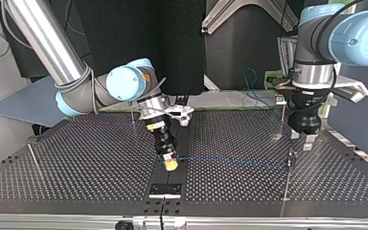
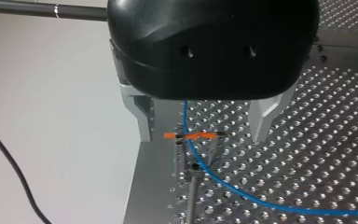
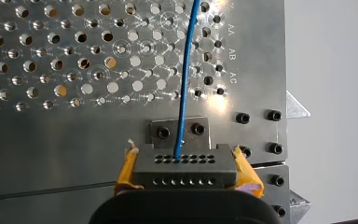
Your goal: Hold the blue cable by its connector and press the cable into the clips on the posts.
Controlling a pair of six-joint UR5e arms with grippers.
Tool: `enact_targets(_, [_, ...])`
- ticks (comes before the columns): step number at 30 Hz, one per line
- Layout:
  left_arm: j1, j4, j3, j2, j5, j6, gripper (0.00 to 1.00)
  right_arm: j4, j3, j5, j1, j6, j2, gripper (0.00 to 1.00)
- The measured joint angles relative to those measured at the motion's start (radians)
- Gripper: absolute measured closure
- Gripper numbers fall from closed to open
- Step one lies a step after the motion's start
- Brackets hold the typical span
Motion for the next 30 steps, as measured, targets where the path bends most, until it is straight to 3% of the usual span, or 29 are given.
enact_targets(8, [0.001, 0.006, 0.004, 0.000, 0.015, -0.011, 0.00, 0.002, 0.000, 0.000, 0.000, 0.000, 0.000, 1.00])
enact_targets(30, [0.005, 0.007, 0.004, -0.004, -0.001, -0.030, 0.00, 0.002, 0.000, -0.002, -0.001, 0.003, 0.000, 1.00])
